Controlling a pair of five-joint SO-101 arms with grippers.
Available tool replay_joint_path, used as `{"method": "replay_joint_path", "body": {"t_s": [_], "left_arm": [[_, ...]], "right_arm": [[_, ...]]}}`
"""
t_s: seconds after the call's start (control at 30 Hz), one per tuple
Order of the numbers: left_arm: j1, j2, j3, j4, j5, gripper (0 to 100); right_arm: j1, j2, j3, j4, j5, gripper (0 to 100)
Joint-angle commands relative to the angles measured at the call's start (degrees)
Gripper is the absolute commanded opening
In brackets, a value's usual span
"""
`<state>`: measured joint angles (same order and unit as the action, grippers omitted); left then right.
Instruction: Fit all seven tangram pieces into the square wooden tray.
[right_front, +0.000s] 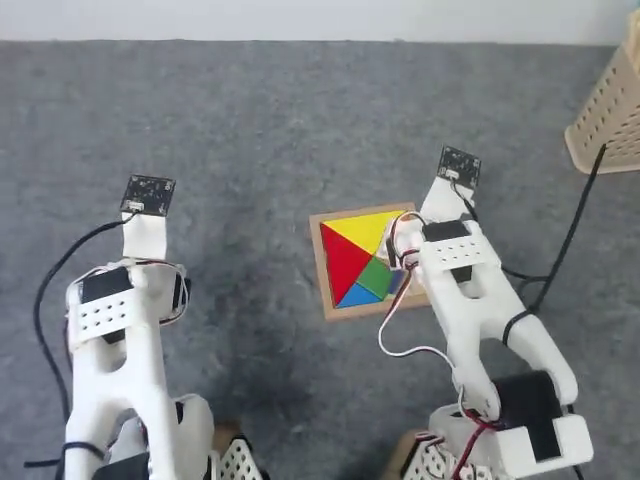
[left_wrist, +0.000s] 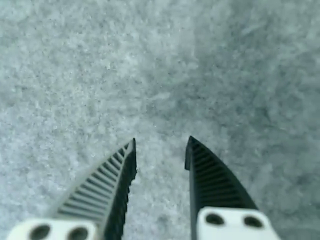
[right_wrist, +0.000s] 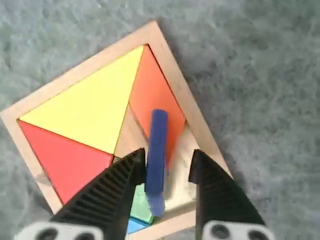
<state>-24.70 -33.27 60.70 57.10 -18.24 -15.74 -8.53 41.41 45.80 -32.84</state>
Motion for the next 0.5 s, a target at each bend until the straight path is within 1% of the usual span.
{"method": "replay_joint_path", "body": {"t_s": [0.0,0.17,0.3,0.47], "left_arm": [[0.35,0.35,-0.22,-0.97,0.70,15],[0.35,0.35,-0.22,-1.05,0.70,15],[0.35,0.35,-0.22,-1.05,0.70,15],[0.35,0.35,-0.22,-1.05,0.70,15]], "right_arm": [[-0.22,-3.82,-1.14,3.38,-0.35,14.7],[-0.13,-9.71,-0.62,6.55,-0.35,14.7],[2.77,-10.24,-0.62,7.43,-0.35,14.7],[3.82,-10.24,-0.62,7.69,-0.26,14.7]]}}
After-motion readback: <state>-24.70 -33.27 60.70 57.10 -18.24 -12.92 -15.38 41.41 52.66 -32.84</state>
